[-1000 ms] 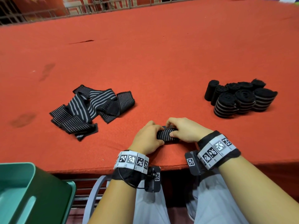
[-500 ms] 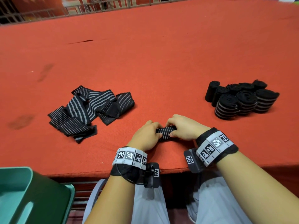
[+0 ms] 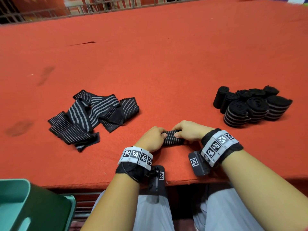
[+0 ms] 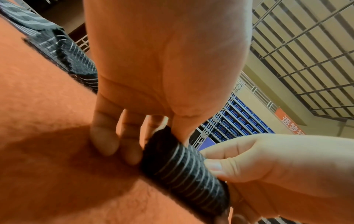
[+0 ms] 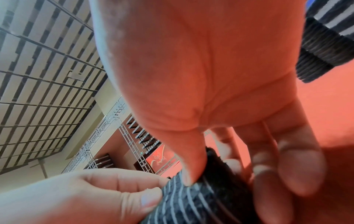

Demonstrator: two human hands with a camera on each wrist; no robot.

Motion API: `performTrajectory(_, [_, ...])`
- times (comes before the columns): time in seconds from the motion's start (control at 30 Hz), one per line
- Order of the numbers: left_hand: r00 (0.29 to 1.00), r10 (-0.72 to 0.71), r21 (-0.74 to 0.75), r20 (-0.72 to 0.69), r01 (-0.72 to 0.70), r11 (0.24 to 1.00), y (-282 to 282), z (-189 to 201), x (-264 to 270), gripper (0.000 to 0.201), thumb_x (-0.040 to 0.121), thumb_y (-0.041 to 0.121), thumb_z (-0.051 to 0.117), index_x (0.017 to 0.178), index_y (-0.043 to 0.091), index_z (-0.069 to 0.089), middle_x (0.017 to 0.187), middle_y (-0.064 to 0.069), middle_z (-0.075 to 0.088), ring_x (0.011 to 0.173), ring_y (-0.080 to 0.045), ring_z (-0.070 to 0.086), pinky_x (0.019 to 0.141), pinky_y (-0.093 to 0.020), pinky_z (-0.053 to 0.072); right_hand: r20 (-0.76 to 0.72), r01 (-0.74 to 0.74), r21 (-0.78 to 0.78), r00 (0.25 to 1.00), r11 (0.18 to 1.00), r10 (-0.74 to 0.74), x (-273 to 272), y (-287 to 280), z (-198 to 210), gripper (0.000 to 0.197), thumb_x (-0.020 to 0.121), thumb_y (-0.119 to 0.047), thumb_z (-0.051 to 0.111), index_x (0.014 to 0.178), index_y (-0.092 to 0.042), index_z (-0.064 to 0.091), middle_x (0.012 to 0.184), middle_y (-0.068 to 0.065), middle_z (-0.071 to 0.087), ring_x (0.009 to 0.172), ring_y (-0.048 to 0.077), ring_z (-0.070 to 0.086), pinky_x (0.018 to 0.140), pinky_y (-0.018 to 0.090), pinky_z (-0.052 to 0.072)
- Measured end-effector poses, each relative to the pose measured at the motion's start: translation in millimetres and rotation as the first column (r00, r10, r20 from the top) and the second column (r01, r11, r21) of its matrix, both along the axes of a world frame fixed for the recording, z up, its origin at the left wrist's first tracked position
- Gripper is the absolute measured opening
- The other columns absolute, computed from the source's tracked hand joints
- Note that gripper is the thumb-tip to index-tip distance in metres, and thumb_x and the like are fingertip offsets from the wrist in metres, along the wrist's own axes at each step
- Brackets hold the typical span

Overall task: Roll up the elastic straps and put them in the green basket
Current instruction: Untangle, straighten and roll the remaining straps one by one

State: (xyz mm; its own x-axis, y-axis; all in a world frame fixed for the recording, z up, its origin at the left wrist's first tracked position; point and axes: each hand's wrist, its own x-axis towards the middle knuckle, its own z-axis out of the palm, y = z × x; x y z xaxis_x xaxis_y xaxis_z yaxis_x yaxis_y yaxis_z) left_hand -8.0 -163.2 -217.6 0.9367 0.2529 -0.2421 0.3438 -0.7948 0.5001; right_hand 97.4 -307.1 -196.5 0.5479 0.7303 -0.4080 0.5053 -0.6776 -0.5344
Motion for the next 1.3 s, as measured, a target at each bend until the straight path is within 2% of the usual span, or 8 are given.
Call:
performTrajectory(0.27, [1.0,0.023,-0.09,-0.007,-0.024,0.996,6.7,-11.8,7.5,0.028,0.102,0.025,0.046,0.12,0.015,0.065,0.116,-0.01,0.062,0.107,-0.027,0.059,0.094,-0.04,0.047,-0.102,0.049,0.001,0.994,0.999,-0.048,8.4,4.1,-4.3,0.025,0.1,-0.014,0.052,0.122,-0.015,0.064,0.091,0.012,0.063,0.057,0.016,0.059,0.043,0.022,0.049])
performTrajectory(0.5, [0.999,0.033,-0.095,-0.024,-0.035,0.995,1.7,-5.8,1.7,0.029,0.101,0.027,0.049,0.125,0.016,0.062,0.12,-0.011,0.06,0.107,-0.026,0.06,0.095,-0.041,0.048,-0.043,0.041,0.03,0.998,0.999,-0.039,0.6,0.6,-0.6,0.014,0.097,-0.015,0.06,0.109,-0.021,0.063,0.095,0.009,0.065,0.078,0.021,0.063,0.061,0.031,0.055])
performTrajectory(0.67, [0.999,-0.007,-0.065,-0.053,0.004,0.998,-3.8,8.2,-7.1,0.029,0.098,0.027,0.055,0.124,0.015,0.057,0.118,-0.011,0.061,0.104,-0.027,0.062,0.092,-0.041,0.051,0.17,-0.068,0.024,0.983,0.997,0.063,-10.4,-10.5,7.9,0.029,0.09,-0.022,0.068,0.119,-0.022,0.065,0.105,-0.004,0.057,0.098,0.016,0.055,0.083,0.028,0.042])
performTrajectory(0.8, [1.0,0.015,-0.087,0.003,-0.015,0.996,-12.7,15.9,-17.7,0.025,0.088,0.024,0.062,0.11,0.016,0.056,0.103,-0.008,0.067,0.09,-0.025,0.068,0.081,-0.04,0.057,0.239,-0.113,0.062,0.966,0.992,0.095,-19.9,-20.7,8.8,0.033,0.089,-0.021,0.069,0.122,-0.022,0.063,0.105,-0.003,0.049,0.1,0.017,0.051,0.093,0.033,0.043])
performTrajectory(0.97, [0.999,0.038,-0.244,0.014,-0.034,0.969,-17.9,19.5,-26.6,0.031,0.081,0.017,0.076,0.103,0.021,0.054,0.094,-0.004,0.069,0.08,-0.022,0.069,0.075,-0.036,0.06,0.276,-0.173,0.078,0.95,0.982,0.146,-26.1,-28.5,19.8,0.035,0.086,-0.022,0.072,0.121,-0.027,0.065,0.104,-0.001,0.047,0.098,0.017,0.05,0.094,0.034,0.042])
performTrajectory(1.07, [0.999,0.013,-0.294,0.051,0.003,0.956,-20.2,31.6,-24.7,0.026,0.082,0.011,0.075,0.1,0.018,0.058,0.082,-0.001,0.066,0.066,-0.015,0.061,0.063,-0.029,0.052,0.308,-0.226,0.116,0.934,0.967,0.181,-22.4,-34.4,40.3,0.037,0.084,-0.019,0.074,0.12,-0.023,0.067,0.104,0.002,0.048,0.096,0.018,0.051,0.091,0.03,0.042])
performTrajectory(1.17, [0.993,0.011,-0.289,0.119,0.025,0.957,-26.8,51.0,-14.4,0.023,0.081,0.006,0.075,0.097,0.013,0.06,0.077,-0.003,0.063,0.065,-0.018,0.059,0.063,-0.032,0.05,0.333,-0.226,0.161,0.929,0.961,0.163,-9.9,-43.3,64.4,0.044,0.084,-0.022,0.076,0.125,-0.02,0.063,0.113,0.005,0.053,0.103,0.019,0.053,0.094,0.03,0.041])
performTrajectory(1.3, [0.972,0.051,-0.304,0.23,0.022,0.952,-47.2,80.0,13.4,0.028,0.082,0.001,0.074,0.097,0.012,0.054,0.081,-0.005,0.06,0.066,-0.025,0.062,0.064,-0.04,0.056,0.346,-0.162,0.201,0.935,0.966,0.085,16.6,-63.4,99.2,0.056,0.088,-0.031,0.073,0.138,-0.015,0.051,0.125,0.005,0.059,0.099,0.016,0.052,0.083,0.023,0.037])
